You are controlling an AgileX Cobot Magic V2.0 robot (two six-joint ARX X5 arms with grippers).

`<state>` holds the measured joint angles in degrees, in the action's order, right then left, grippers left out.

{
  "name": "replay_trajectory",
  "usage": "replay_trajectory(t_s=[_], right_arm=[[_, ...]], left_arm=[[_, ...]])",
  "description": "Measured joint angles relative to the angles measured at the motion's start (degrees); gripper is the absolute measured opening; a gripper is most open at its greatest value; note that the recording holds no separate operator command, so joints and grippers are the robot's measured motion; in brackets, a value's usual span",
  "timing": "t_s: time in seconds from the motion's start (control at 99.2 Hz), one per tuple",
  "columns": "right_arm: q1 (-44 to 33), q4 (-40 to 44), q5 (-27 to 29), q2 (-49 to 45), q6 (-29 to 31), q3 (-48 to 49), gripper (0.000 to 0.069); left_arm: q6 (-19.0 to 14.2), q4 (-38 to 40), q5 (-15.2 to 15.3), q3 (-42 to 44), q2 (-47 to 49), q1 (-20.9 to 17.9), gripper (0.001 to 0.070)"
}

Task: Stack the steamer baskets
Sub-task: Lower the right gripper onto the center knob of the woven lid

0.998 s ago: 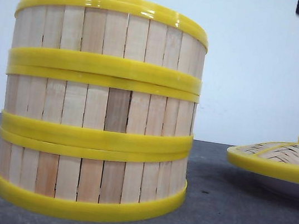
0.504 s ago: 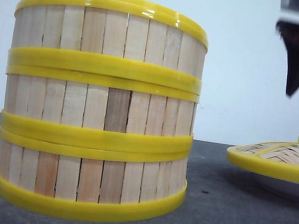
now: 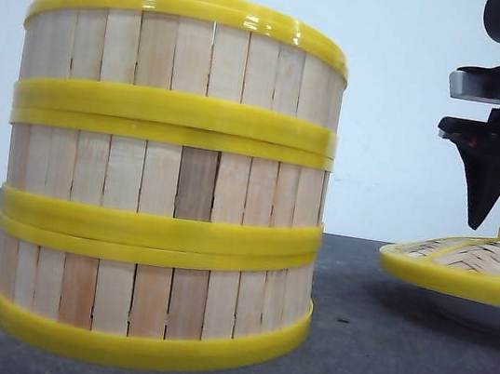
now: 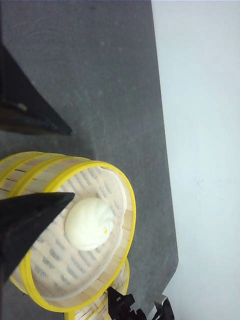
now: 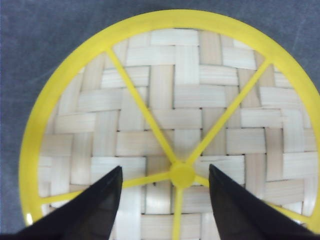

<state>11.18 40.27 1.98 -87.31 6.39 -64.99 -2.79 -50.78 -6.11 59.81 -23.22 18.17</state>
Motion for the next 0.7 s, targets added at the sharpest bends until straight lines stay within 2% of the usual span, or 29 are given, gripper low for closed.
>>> replay_trajectory(t_s=[0.151,0.303,0.696], right_arm=[[-0.5,-0.2,0.6,-1.1,0.0,0.0,0.0325],[-0.7,-0.5,0.6,-1.3,0.0,0.0,0.0214],[-0.7,-0.9,0.6,-1.3,0.0,0.0,0.0072]], left_arm=[[0.0,0.0,0.0,0.0,0.0,0.0,0.0194],[0.0,0.0,0.0,0.0,0.0,0.0,0.0194],[0.0,0.0,0.0,0.0,0.0,0.0,0.0194]])
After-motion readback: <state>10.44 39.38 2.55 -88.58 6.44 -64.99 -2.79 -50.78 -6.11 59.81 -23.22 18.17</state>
